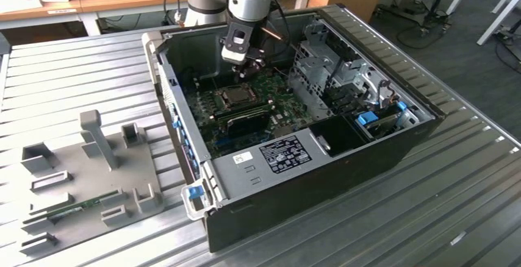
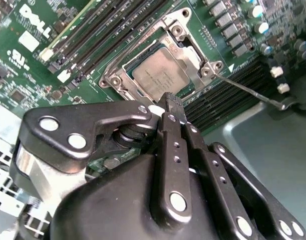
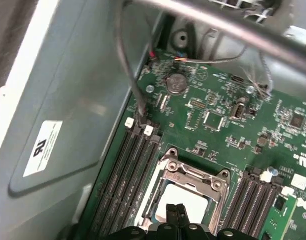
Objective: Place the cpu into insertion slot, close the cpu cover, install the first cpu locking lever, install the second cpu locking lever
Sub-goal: 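Close the cpu cover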
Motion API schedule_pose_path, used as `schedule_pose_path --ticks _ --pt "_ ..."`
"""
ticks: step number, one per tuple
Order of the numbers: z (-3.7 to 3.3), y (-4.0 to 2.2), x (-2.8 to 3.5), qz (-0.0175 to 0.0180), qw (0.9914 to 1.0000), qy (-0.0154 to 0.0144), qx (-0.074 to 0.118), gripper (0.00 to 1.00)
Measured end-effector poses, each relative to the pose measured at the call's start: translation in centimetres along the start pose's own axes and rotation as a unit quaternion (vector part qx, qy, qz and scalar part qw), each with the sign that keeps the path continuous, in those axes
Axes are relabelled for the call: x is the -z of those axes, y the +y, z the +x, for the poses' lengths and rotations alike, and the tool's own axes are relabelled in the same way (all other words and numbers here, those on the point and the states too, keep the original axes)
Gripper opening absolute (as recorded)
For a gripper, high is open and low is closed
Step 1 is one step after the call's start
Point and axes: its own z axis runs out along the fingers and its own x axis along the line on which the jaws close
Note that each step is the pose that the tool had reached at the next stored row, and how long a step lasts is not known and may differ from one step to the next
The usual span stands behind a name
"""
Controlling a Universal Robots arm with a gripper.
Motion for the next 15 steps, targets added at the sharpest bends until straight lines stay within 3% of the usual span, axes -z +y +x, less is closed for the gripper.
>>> schedule_pose_path --ticks 4,8,12,15 --pt "0.0 0.0 -0.01 0.0022 0.99933 0.0007 0.036 0.11" --pt "0.0 0.0 -0.01 0.0043 0.99737 0.0014 0.072 0.11" --pt "0.0 0.0 -0.03 0.0065 0.99404 0.0022 0.109 0.11" --pt "0.0 0.0 -0.03 0.0082 0.99066 0.0027 0.136 0.11"
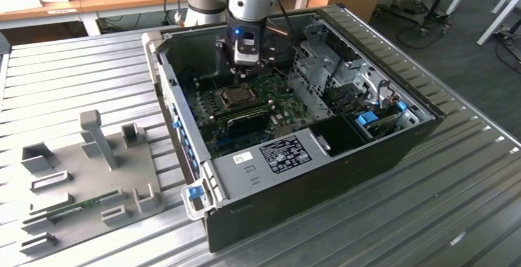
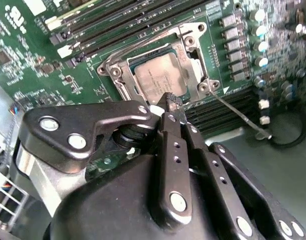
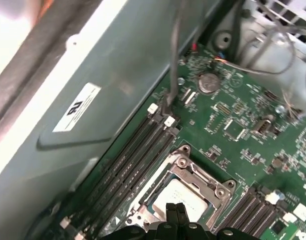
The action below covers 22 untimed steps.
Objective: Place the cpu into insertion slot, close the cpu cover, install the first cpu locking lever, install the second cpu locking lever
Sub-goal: 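Close the cpu cover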
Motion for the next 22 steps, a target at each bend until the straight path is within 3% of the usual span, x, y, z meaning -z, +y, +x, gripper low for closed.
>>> schedule_pose_path --ticks 4,8,13,15,19,22 --pt "0.0 0.0 -0.01 0.0022 0.99935 0.0007 0.036 0.11" --pt "0.0 0.0 -0.01 0.0042 0.99749 0.0014 0.071 0.11" --pt "0.03 -0.04 -0.02 0.0043 0.99734 0.0012 0.073 0.11" --pt "0.04 -0.05 -0.02 0.0042 0.99688 0.0009 0.079 0.11" --pt "0.04 -0.06 -0.05 0.0053 0.99348 0.0007 0.114 0.11" --pt "0.04 -0.06 -0.07 0.0062 0.98993 0.0007 0.141 0.11"
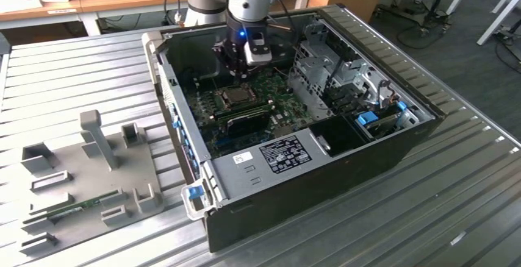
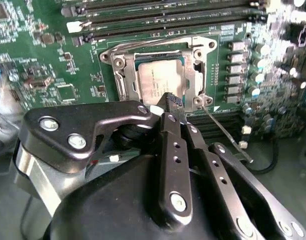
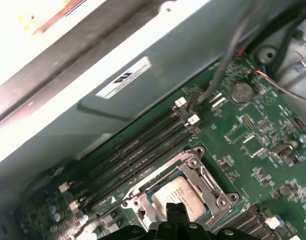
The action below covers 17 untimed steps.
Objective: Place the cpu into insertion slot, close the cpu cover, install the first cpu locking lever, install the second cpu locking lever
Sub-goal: 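Close the cpu cover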
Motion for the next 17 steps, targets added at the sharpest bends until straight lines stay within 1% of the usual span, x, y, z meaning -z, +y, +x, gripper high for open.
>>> schedule_pose_path --ticks 2,5,7,9,11,13,15,17 --pt "0.0 0.0 -0.02 0.0006 0.99984 -0.0001 0.018 0.11" --pt "0.0 0.0 -0.04 0.0015 0.99899 -0.0001 0.045 0.11" --pt "0.0 0.0 -0.05 0.0022 0.99796 -0.0003 0.064 0.11" --pt "-0.01 0.0 -0.07 0.0028 0.99665 -0.0003 0.082 0.11" --pt "-0.01 0.0 -0.09 0.0034 0.99502 -0.0004 0.1 0.11" --pt "-0.01 0.0 -0.1 0.0041 0.99307 -0.0005 0.117 0.11" --pt "-0.01 0.0 -0.11 0.0047 0.99071 -0.0005 0.136 0.11" --pt "-0.01 0.0 -0.13 0.0054 0.98812 -0.0005 0.154 0.11"
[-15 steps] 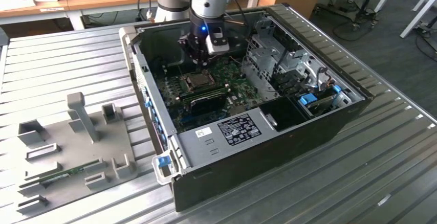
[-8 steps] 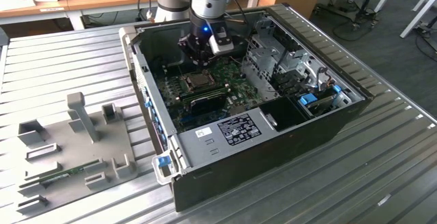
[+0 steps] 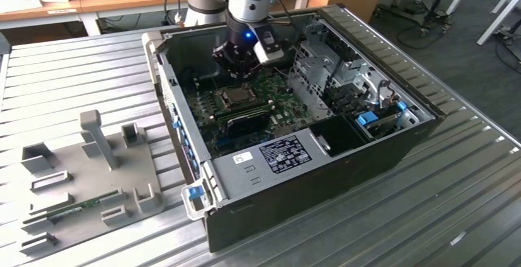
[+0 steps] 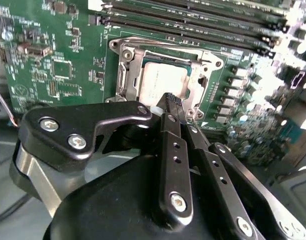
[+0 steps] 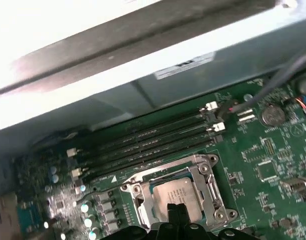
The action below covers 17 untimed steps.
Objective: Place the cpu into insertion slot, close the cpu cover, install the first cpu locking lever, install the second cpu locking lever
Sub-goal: 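Close the cpu cover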
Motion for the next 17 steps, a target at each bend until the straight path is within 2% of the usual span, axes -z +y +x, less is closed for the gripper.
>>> schedule_pose_path --ticks 4,14,17 --pt "0.0 0.0 -0.03 0.0011 0.99952 -0.0001 0.031 0.11" --pt "0.0 0.0 -0.03 0.0012 0.99945 -0.0001 0.033 0.11" --pt "0.0 0.0 -0.04 0.0009 0.99925 -0.0012 0.039 0.11"
